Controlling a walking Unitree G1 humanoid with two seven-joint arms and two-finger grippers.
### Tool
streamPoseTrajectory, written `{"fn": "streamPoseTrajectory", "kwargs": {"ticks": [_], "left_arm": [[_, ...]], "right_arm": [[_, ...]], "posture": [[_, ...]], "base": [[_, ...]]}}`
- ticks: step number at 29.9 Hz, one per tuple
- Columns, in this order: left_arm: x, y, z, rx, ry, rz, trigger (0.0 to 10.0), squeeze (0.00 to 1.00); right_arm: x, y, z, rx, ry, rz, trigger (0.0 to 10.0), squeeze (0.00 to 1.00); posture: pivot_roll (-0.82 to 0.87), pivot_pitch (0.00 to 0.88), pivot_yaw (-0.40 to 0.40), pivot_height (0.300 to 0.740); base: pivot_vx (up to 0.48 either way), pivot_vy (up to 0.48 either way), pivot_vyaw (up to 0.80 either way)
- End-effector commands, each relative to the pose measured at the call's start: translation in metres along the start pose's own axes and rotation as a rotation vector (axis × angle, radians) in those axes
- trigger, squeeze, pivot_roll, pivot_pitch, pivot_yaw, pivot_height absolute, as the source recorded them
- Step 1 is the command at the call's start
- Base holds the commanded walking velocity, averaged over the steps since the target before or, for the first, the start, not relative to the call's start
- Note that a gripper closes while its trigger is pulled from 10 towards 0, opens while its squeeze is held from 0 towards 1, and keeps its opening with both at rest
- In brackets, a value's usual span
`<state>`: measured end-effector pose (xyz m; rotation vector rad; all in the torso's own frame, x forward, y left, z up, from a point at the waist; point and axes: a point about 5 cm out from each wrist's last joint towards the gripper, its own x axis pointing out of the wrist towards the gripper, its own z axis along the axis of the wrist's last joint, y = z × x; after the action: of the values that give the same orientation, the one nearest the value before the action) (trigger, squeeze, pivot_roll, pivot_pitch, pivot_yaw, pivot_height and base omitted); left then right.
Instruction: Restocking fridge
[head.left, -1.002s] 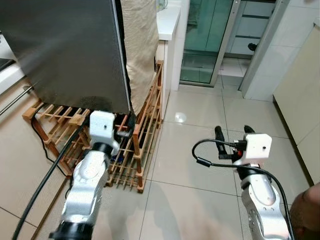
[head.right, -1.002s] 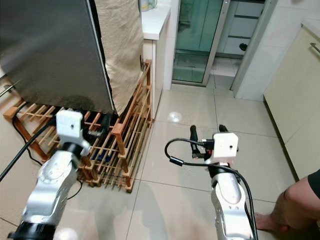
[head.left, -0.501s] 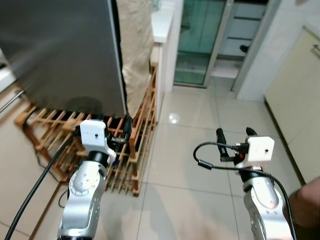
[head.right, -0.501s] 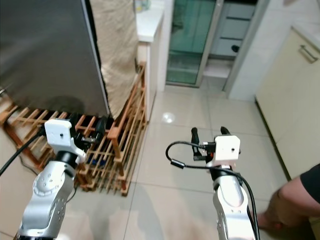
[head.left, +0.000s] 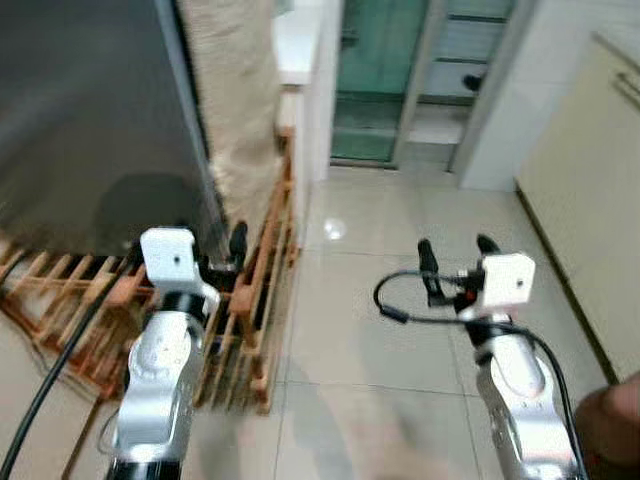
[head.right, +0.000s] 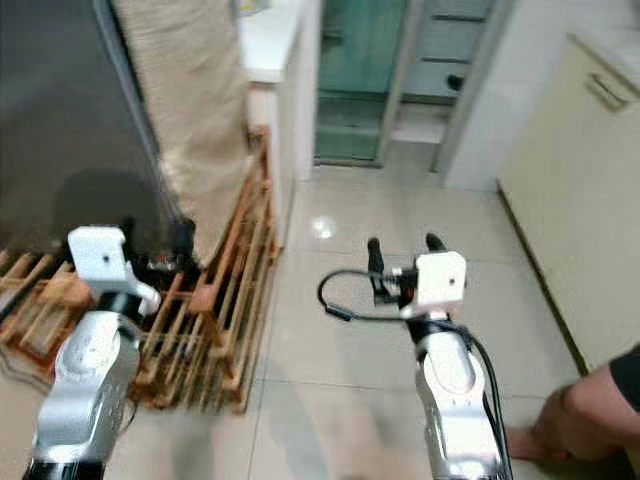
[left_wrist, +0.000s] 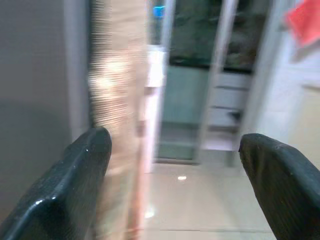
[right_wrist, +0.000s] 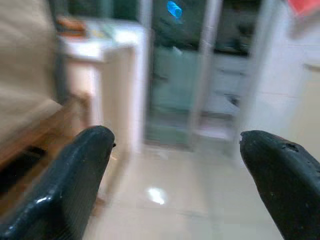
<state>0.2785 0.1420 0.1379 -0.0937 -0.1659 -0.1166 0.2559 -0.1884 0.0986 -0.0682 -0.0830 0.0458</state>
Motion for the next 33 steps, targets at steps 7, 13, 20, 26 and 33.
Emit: {"fn": "streamPoseTrajectory", "kwargs": {"ticks": [7,13,20,26,33], "left_arm": [[0.0,0.015,0.005,0.032,-0.017,0.072,10.0,0.0],[0.014,0.003,0.007,0.052,0.006,0.032,10.0,0.0],[0.034,-0.021,0.013,0.058,0.005,-0.043,10.0,0.0],[-0.011,0.006,-0.008,0.116,0.049,-0.095,10.0,0.0],[-0.035,0.02,-0.012,0.1,0.078,-0.039,10.0,0.0]], "right_arm": [[0.002,0.009,0.002,0.017,-0.01,0.032,10.0,0.0],[0.003,0.01,0.002,0.019,-0.009,0.036,10.0,0.0],[0.006,0.015,0.003,0.029,-0.015,0.045,10.0,0.0],[-0.006,0.008,0.01,0.032,-0.049,0.005,10.0,0.0],[-0.021,0.01,0.001,0.039,-0.007,0.009,10.0,0.0]], "posture": [[-0.11,0.0,-0.009,0.74],[-0.1,0.0,-0.008,0.74],[-0.11,0.0,0.005,0.74],[-0.11,0.0,0.01,0.74],[-0.1,0.0,0.007,0.74]], "base": [[0.0,0.057,0.0],[0.0,0.0,0.0],[0.0,0.0,0.0],[0.0,0.0,0.0],[0.0,0.0,0.0]]}}
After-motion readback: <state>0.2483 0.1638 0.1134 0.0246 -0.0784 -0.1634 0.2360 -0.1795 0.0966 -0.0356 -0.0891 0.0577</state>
